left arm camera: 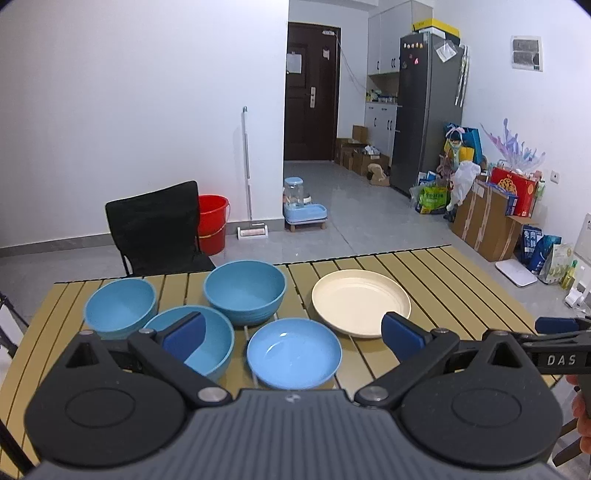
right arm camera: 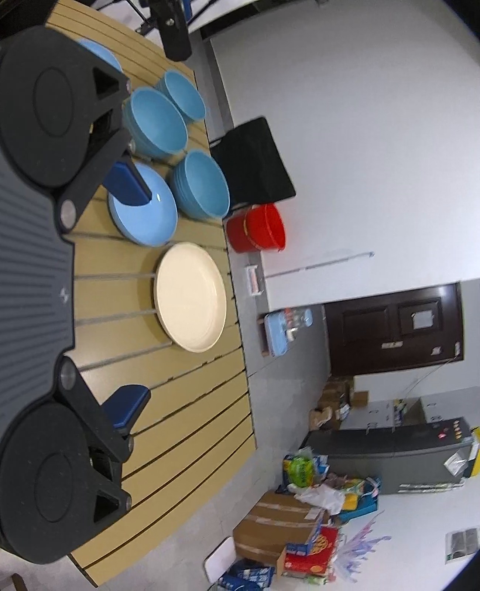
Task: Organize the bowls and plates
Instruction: 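Move both grippers to the cream plate rim and close them on it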
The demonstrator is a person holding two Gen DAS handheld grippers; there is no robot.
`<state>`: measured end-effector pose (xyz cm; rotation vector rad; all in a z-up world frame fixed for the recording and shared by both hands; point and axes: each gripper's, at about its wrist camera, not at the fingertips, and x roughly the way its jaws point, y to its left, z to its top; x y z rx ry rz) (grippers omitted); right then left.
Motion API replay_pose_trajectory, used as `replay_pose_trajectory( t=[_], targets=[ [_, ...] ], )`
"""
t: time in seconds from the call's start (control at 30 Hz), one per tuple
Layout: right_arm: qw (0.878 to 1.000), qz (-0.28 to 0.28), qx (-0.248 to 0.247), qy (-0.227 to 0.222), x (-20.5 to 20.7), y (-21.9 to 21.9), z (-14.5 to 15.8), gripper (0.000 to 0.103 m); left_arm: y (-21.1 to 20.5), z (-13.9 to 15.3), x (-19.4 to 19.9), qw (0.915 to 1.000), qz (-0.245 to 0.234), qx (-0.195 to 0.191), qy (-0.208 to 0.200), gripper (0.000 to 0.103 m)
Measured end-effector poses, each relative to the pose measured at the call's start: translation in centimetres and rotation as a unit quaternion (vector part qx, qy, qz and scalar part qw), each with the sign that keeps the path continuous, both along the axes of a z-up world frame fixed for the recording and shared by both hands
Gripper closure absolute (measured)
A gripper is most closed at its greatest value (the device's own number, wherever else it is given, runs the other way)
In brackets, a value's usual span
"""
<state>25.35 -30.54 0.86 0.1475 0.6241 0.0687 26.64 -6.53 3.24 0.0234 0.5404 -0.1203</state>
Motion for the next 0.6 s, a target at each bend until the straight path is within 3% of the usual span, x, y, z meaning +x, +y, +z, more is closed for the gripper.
replay_pose_trajectory(
  t=[0.17, 0.6],
  targets=[
    [0.998, -0.021, -0.015, 0.055, 4.9, -0.8, -1.2, 0.0, -1.3, -0.7, 5.2, 0.9997, -0.003, -0.007, 0.022, 0.0],
    [0.993, -0.044, 0.015, 0.105, 15.6, -4.2, -4.9, 0.0, -5.9, -3.8, 18.2, 0.9962, -0.022, 0.015, 0.083, 0.0]
  ],
)
